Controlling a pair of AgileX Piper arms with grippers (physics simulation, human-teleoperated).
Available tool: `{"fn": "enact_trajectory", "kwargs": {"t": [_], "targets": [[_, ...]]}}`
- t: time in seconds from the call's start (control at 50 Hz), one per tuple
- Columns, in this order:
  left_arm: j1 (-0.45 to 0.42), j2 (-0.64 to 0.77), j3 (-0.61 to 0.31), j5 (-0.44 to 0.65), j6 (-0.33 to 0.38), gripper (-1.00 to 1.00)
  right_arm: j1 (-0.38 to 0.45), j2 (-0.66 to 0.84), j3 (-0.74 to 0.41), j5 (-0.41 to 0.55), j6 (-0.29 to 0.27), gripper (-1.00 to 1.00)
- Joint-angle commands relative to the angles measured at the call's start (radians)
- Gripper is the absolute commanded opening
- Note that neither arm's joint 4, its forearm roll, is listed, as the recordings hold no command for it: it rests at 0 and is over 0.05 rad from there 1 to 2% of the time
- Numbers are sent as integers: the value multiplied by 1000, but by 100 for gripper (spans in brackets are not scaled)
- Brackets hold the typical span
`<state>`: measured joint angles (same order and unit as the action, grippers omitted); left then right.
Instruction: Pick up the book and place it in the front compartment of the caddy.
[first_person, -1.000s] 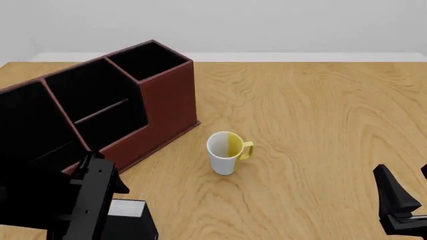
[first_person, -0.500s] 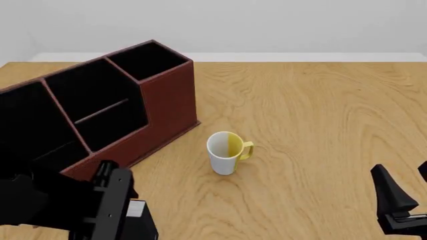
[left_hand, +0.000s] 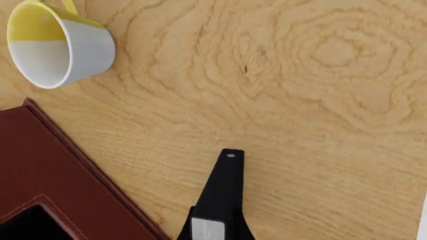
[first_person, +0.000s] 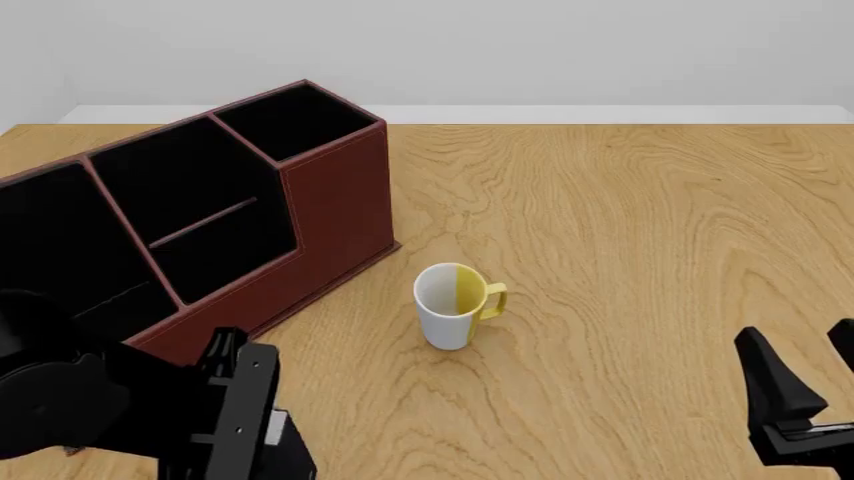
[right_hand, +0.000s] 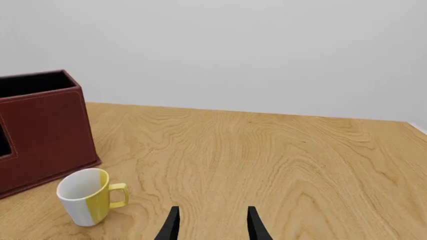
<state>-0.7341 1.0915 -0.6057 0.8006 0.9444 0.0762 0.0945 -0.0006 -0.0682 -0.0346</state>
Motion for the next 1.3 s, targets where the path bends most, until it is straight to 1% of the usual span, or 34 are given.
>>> {"fn": "enact_trajectory", "kwargs": {"t": [0.02,0.04,0.08,0.12,0.14,0.18,0.22,0.32,0.34,0.36,0.38,0.42,0.46,0.48,0.58,0.64,0.66,0.74,0.9,0.92,0.96,0.98,1.0,1.04,1.06,1.08,1.1,1.12,1.18,1.2,1.22,1.24,1.26,1.3], "targets": [[27,9,20,-15,43,-100,1,23,0,-16,-4,100],[35,16,13,-22,44,-100,1,25,0,-18,-5,100],[11,-2,13,3,28,-100,1,33,0,-25,-6,100],[15,-1,7,7,27,-100,2,35,0,-26,-6,100],[-10,-18,13,41,12,-100,2,34,0,-24,-6,100],[9,-22,9,25,34,-100,2,28,0,-18,-6,100],[-14,-44,-4,71,19,-100,0,19,0,-11,-5,100],[-2,-62,-43,120,33,-100,-1,20,0,-12,-3,100],[-13,-82,-50,154,33,-100,0,18,0,-11,-2,100],[-3,-90,-61,153,50,-100,0,17,0,-11,-2,100],[1,-84,-71,158,45,-100,0,17,0,-10,-2,100],[-26,-107,-103,206,26,-100,0,11,1,-8,0,100],[-24,-109,-127,217,24,-100,-1,4,0,-4,1,100],[-30,-120,-150,249,23,-100,-2,-8,0,3,2,100],[-9,-138,-190,297,55,-100,-6,-24,0,12,9,100],[-14,-146,-231,343,51,-100,-10,-38,-1,21,14,100],[-9,-152,-245,356,62,-100,-10,-41,-1,24,14,100],[-26,-147,-322,413,35,-100,-16,-66,-5,45,22,100],[-46,-97,-377,419,-8,-100,-27,-92,-18,70,44,100],[-20,-87,-404,419,2,-100,-26,-93,-19,70,45,100],[-21,-73,-418,419,-11,-100,-25,-93,-18,69,49,100],[24,-52,-441,419,-4,-100,-26,-93,-20,69,55,100],[12,-50,-449,419,-7,-100,-27,-93,-22,70,58,100],[56,-22,-459,419,-16,-100,-29,-90,-25,67,67,100],[26,-17,-476,419,-50,-100,-29,-90,-26,67,69,100],[0,-21,-480,419,-60,-100,-30,-90,-26,67,72,100],[24,-10,-494,419,-66,-100,-30,-90,-27,66,77,100],[12,-1,-502,419,-92,-100,-30,-90,-28,66,79,100],[4,-9,-491,419,-88,-100,-30,-89,-30,65,87,100],[33,-13,-479,419,-60,-100,-31,-89,-31,65,92,100],[104,-9,-483,419,-20,-100,-32,-89,-33,66,95,100],[122,2,-487,419,-27,-100,-33,-89,-34,66,98,100],[85,-2,-478,419,-48,-100,-34,-89,-35,66,102,100],[85,-2,-478,419,-48,-100,-34,-89,-35,66,102,100]]}}
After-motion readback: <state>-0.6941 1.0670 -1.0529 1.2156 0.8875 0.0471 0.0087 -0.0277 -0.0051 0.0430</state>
